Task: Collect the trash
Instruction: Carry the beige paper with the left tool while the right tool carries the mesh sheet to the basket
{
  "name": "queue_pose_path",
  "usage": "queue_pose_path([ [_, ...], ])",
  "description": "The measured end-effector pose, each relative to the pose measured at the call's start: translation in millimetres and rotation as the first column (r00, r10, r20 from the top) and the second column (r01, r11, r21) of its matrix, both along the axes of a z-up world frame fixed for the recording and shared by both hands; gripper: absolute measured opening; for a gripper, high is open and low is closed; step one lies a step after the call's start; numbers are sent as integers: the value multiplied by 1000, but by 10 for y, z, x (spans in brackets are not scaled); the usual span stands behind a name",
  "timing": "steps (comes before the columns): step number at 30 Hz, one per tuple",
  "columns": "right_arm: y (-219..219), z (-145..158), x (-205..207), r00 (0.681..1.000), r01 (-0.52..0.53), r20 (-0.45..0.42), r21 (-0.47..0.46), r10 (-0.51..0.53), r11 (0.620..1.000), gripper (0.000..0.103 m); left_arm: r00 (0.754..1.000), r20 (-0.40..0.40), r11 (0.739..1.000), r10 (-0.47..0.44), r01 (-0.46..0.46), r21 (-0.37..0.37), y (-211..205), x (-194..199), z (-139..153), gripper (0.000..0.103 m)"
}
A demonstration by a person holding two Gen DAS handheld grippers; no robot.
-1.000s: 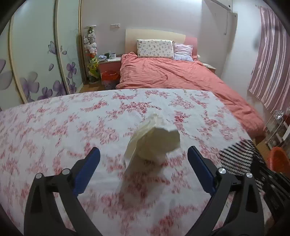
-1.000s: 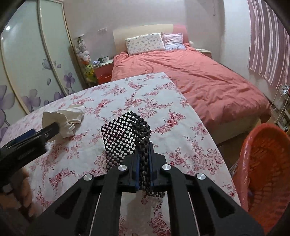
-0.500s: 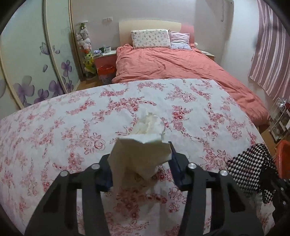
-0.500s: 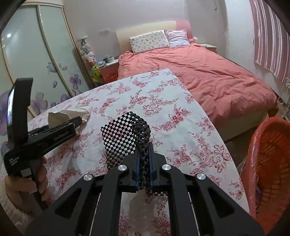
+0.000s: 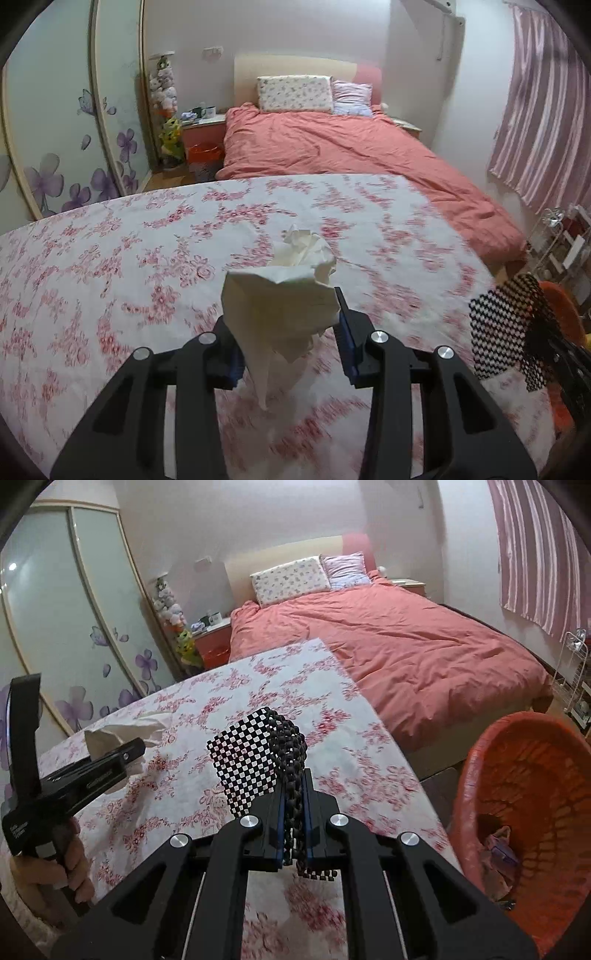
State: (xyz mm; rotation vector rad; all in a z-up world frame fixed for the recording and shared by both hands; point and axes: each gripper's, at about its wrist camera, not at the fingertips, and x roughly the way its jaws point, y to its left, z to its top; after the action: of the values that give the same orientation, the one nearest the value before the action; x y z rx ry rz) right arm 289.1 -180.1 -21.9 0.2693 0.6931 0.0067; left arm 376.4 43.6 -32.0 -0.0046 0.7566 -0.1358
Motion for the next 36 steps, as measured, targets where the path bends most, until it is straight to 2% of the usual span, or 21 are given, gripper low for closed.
queue_pose_path([
  [9, -242, 283, -488, 994, 73, 87, 7, -73, 997, 8, 994, 60, 994, -95, 98, -51, -307, -662, 406, 40],
  [19, -545, 546, -1116, 957, 210, 209, -33, -199, 977, 8, 966, 113, 965, -233, 244, -95, -844, -1280, 755, 40],
  [27, -825, 570, -1348, 923, 309, 253, -39, -290, 950, 8, 932, 137, 930, -336, 351, -105, -1374, -1603, 855, 40],
  [36, -1194, 440, -1428, 891, 395, 248, -14, -379, 919, 8, 897, 113, 889, -427, 439, -127, -1966, -1682, 760, 40],
])
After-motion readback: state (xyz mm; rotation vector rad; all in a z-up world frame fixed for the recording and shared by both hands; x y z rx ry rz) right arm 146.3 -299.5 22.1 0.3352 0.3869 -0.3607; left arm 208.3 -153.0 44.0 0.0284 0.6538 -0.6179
